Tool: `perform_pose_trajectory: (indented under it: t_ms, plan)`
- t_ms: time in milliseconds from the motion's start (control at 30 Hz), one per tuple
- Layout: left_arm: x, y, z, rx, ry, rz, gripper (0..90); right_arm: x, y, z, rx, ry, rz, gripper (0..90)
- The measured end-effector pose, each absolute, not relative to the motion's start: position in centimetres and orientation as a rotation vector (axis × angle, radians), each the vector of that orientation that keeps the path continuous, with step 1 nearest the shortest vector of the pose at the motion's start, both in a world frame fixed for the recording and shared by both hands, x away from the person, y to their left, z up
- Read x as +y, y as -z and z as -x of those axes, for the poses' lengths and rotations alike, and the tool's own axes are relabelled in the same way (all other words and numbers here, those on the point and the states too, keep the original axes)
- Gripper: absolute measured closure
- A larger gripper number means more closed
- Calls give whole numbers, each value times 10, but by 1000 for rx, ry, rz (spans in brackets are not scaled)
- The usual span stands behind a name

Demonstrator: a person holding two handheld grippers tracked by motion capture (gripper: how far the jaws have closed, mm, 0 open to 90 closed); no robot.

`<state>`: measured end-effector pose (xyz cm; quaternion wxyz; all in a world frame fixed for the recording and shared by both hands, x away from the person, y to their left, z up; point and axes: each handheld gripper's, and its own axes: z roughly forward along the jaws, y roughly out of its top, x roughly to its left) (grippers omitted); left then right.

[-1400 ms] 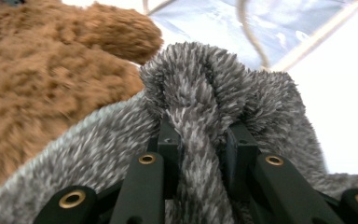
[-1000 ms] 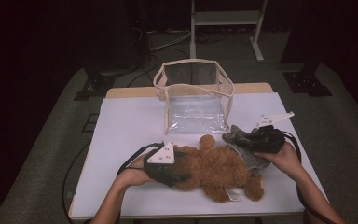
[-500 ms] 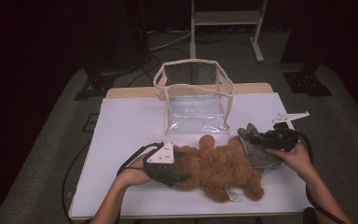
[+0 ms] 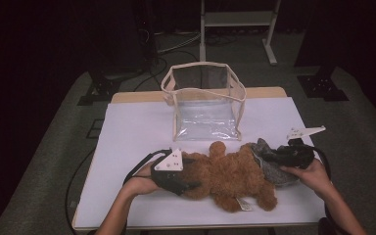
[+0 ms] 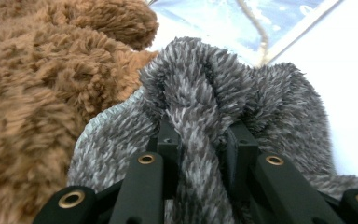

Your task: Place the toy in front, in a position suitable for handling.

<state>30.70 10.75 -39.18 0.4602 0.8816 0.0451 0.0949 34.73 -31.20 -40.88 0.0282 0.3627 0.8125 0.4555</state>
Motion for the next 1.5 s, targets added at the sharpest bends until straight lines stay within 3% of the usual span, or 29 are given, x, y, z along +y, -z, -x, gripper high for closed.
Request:
perform_pose_trajectory:
  t_ms: [200, 400, 633, 833, 1033, 1233, 1367, 1500]
  plan:
    - [107, 392, -308, 118, -238, -2168, 295, -302, 365, -333, 2516, -1471, -970, 713]
    - [106, 392, -306, 120, -247, -2174, 294, -245, 344, -335, 2628, -1455, -765, 712]
    - [105, 392, -305, 115, -254, -2179, 292, -191, 351, -353, 2753, -1319, -637, 711]
    - [116, 380, -306, 115, -280, -2187, 301, -202, 363, -355, 2767, -1293, -708, 714]
    - [121, 385, -309, 156, -247, -2193, 378, -215, 347, -351, 2754, -1276, -722, 713]
    - [114, 389, -308, 149, -247, -2197, 392, -182, 329, -355, 2769, -1285, -617, 712]
    - [114, 390, -306, 152, -247, -2190, 390, -154, 346, -369, 2823, -1222, -595, 713]
    - [122, 383, -308, 148, -266, -2190, 357, -157, 360, -370, 2838, -1197, -634, 716]
